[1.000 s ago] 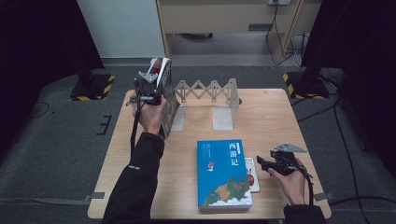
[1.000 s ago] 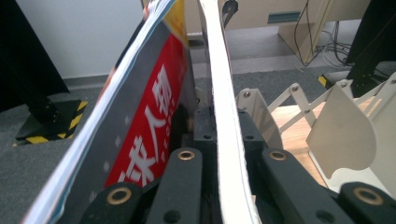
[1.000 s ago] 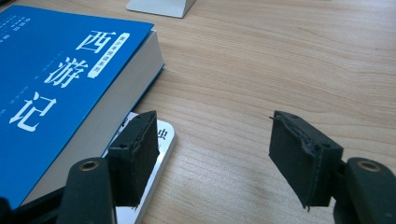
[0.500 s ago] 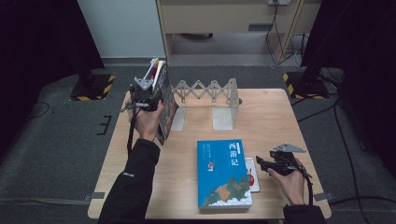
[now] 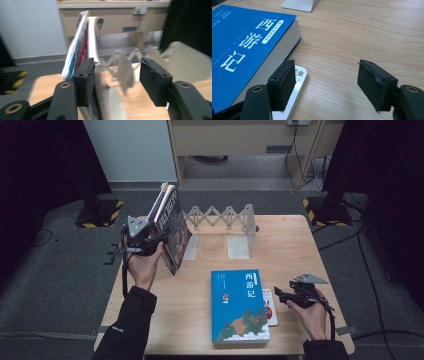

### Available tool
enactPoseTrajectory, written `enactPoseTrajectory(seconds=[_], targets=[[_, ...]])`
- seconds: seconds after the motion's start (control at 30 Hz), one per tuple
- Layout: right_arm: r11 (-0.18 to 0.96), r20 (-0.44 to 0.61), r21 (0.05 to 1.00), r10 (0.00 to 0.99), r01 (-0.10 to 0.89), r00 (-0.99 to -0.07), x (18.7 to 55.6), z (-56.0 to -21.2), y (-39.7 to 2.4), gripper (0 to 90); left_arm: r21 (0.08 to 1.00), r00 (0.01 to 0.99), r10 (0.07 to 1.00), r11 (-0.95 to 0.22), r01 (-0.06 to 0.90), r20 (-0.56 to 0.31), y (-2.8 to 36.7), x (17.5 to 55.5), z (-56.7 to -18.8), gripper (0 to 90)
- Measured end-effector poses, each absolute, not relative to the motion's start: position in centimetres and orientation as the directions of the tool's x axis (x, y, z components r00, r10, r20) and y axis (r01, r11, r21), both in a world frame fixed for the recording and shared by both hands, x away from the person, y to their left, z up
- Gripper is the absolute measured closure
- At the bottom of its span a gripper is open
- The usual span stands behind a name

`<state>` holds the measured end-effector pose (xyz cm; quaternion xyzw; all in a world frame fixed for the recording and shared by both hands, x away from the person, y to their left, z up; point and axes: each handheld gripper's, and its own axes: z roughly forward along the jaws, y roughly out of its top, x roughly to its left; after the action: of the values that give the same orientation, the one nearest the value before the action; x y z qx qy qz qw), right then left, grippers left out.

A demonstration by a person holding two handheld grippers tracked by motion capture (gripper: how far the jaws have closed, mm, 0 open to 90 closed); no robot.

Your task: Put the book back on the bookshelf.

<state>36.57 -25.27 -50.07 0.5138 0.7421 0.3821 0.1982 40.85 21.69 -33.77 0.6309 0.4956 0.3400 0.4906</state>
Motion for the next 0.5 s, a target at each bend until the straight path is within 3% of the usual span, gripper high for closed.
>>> enactPoseTrajectory(seconds=[0.5], targets=[[0.169, 0.103, 0.786, 0.913, 0.595, -0.394, 36.3, -49.7, -25.0, 29.2, 0.945, 0.434, 0.893, -0.036, 0.326, -0.116, 21.8, 35.9, -37.5, 37.2]])
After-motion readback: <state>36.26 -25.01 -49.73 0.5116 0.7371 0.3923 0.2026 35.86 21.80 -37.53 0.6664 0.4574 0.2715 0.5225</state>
